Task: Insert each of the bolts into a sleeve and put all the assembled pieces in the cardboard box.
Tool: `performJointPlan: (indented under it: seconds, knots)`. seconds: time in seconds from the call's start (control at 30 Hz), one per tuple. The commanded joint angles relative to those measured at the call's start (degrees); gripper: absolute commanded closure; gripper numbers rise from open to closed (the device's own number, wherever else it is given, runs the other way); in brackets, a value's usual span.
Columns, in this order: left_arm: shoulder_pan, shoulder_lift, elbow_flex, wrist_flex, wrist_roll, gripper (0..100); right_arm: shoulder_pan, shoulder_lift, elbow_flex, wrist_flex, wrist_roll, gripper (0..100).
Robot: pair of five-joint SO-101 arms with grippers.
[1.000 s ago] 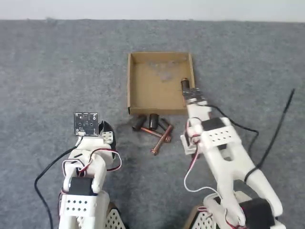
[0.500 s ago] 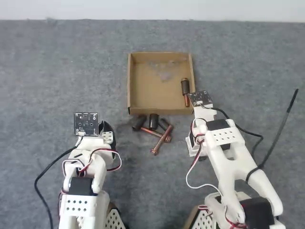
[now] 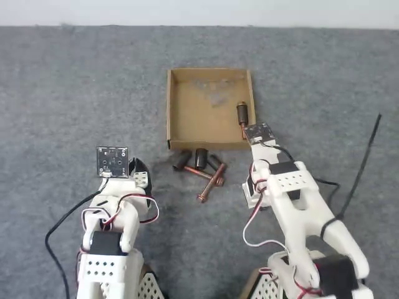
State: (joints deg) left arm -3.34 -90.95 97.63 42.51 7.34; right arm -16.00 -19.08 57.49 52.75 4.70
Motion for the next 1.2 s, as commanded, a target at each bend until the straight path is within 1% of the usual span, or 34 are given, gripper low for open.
performJointPlan:
  seconds: [0.0,0.17,0.23,0.27,0.33,0.43,0.57,0.63,0.73,0.77,0.87,0.93,1.03,1.17]
  knots:
    - [0.35,0.97,-0.66,-0.18,-0.53,99,0.66,1.01,-0.35,-2.42,3.34,90.7]
    - [0.35,0.97,-0.66,-0.09,-0.53,99,0.48,1.36,-0.35,-2.24,4.31,90.8]
    - [0.35,0.97,-0.66,-0.09,-0.53,99,0.57,1.45,-0.18,-2.15,6.33,91.0]
    - [0.35,0.97,-0.66,0.26,-0.53,99,0.57,1.45,-0.09,-2.15,7.47,92.3]
    - [0.35,0.97,-0.66,0.79,-0.53,99,0.57,1.45,0.0,-1.71,9.23,98.9]
    - [0.35,0.97,-0.66,0.88,-0.53,99,0.75,0.92,0.0,-1.45,10.29,98.5]
    - [0.44,0.97,-0.66,0.97,-0.09,99,4.88,0.84,-0.7,-2.42,10.11,99.2]
    - [1.58,0.53,-0.75,0.97,2.64,99,7.08,0.84,-0.97,-3.82,9.93,99.2]
    - [2.02,0.88,-3.91,1.58,10.99,99,8.31,0.84,-1.05,-4.97,9.85,99.2]
    - [2.02,0.88,-6.37,3.78,12.4,99,8.31,0.84,-1.05,-5.14,9.85,99.2]
    - [2.81,0.97,-15.34,13.71,12.57,99,8.31,1.1,-1.14,-5.23,9.76,99.2]
    - [4.48,1.05,-19.65,17.49,12.57,99,8.31,1.36,-1.14,-5.85,9.76,99.2]
    - [6.42,3.52,-23.69,19.78,12.48,99,8.31,1.36,-1.14,-6.02,7.82,99.2]
    - [7.03,13.19,-30.02,20.04,11.43,99,8.31,1.36,-1.14,-6.02,7.56,99.2]
